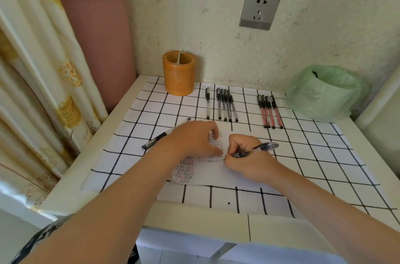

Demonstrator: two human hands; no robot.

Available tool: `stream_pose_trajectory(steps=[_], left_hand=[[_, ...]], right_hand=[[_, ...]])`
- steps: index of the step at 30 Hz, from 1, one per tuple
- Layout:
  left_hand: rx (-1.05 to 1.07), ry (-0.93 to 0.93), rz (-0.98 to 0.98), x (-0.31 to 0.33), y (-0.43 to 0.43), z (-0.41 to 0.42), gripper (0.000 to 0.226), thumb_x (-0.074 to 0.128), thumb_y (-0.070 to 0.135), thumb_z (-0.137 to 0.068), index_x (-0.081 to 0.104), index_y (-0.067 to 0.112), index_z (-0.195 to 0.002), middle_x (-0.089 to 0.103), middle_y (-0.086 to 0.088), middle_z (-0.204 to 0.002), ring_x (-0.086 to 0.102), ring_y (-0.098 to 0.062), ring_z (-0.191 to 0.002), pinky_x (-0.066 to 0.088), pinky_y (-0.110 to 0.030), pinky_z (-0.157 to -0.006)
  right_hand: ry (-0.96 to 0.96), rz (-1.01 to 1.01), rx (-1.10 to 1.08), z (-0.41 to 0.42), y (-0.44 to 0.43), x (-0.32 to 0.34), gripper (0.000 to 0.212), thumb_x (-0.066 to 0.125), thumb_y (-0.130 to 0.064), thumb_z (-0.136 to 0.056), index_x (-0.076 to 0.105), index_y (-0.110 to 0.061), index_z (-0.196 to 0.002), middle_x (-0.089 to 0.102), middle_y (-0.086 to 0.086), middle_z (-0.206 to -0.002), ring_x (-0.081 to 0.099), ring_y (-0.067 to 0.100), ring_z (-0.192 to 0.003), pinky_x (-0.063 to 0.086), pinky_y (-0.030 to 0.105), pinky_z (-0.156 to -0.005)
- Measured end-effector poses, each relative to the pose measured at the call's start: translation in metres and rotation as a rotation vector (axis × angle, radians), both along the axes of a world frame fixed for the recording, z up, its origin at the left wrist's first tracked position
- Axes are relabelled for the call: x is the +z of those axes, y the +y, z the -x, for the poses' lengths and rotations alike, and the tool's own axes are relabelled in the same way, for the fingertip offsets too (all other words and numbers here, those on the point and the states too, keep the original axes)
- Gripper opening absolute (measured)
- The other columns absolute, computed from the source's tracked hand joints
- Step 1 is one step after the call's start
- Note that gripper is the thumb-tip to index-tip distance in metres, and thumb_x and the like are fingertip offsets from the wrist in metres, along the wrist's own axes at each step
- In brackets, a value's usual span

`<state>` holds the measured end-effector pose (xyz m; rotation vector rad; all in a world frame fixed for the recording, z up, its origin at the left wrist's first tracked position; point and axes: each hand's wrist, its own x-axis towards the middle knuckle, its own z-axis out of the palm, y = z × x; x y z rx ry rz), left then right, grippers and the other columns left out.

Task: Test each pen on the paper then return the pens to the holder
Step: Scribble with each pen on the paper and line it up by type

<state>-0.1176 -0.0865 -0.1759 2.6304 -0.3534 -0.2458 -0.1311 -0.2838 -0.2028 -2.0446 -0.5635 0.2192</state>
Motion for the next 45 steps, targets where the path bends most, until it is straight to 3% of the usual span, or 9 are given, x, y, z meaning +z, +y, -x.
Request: stream_pose_trajectory(steps=[15,23,29,34,38,42,45], left_hand=[[0.001,0.008,-0.007,0.002,-0.001,0.000,0.040,0.077,0.053,-0.074,0.057,0.035,-0.103,0.058,0.013,-0.085,0.054,-0.005,-0.076,0.040,-0.027,-0.061],[-0.002,0.007,0.004,0.002,0.000,0.002,0.041,0.076,0.053,-0.076,0.057,0.033,-0.106,0.058,0.013,-0.085,0.054,-0.006,-0.077,0.043,-0.027,-0.064],[-0.009,0.010,0.007,0.001,0.001,0.004,0.036,0.074,0.050,-0.078,0.057,0.034,-0.106,0.059,0.013,-0.086,0.056,-0.007,-0.078,0.046,-0.028,-0.066],[-0.011,0.033,0.088,0.000,0.010,0.003,0.021,0.069,0.036,-0.087,0.061,0.034,-0.106,0.062,0.012,-0.086,0.058,-0.007,-0.076,0.045,-0.025,-0.067],[-0.008,0.011,0.101,0.000,0.011,0.006,0.022,0.071,0.036,-0.086,0.064,0.033,-0.107,0.063,0.012,-0.088,0.060,-0.006,-0.079,0.050,-0.025,-0.070],[-0.018,-0.031,0.055,-0.002,0.005,0.009,0.027,0.073,0.042,-0.083,0.063,0.030,-0.106,0.060,0.011,-0.086,0.055,-0.006,-0.076,0.041,-0.024,-0.062],[-0.011,-0.049,0.036,-0.002,0.004,0.009,0.033,0.074,0.048,-0.080,0.061,0.031,-0.105,0.056,0.013,-0.083,0.052,-0.005,-0.074,0.040,-0.025,-0.062]], right_hand=[[0.025,0.026,0.027,0.000,-0.001,0.002,0.017,0.070,-0.005,-0.078,0.055,-0.010,-0.069,0.056,0.004,-0.066,0.048,0.012,-0.058,0.039,0.031,-0.053],[0.005,0.043,0.040,0.001,0.000,0.004,0.019,0.068,-0.003,-0.074,0.051,-0.008,-0.067,0.051,0.002,-0.063,0.044,0.011,-0.056,0.035,0.027,-0.052],[0.203,-0.234,-0.157,-0.003,-0.001,0.012,0.016,0.065,0.003,-0.084,0.055,-0.004,-0.075,0.052,0.008,-0.056,0.043,0.017,-0.049,0.033,0.024,-0.044],[0.308,-0.366,-0.190,-0.008,0.001,0.019,0.007,0.070,-0.002,-0.086,0.065,-0.006,-0.083,0.062,0.010,-0.065,0.048,0.019,-0.047,0.031,0.022,-0.038],[0.291,-0.257,-0.158,-0.007,0.001,0.020,0.014,0.070,0.002,-0.083,0.062,-0.007,-0.077,0.063,0.016,-0.061,0.048,0.024,-0.046,0.035,0.024,-0.039],[0.179,-0.058,-0.110,-0.001,0.004,0.016,0.022,0.065,0.001,-0.082,0.053,-0.007,-0.066,0.064,0.012,-0.056,0.051,0.018,-0.041,0.040,0.024,-0.043],[0.126,-0.028,-0.081,0.001,0.003,0.012,0.024,0.068,-0.003,-0.083,0.052,-0.009,-0.067,0.063,0.012,-0.057,0.051,0.015,-0.042,0.040,0.023,-0.043]])
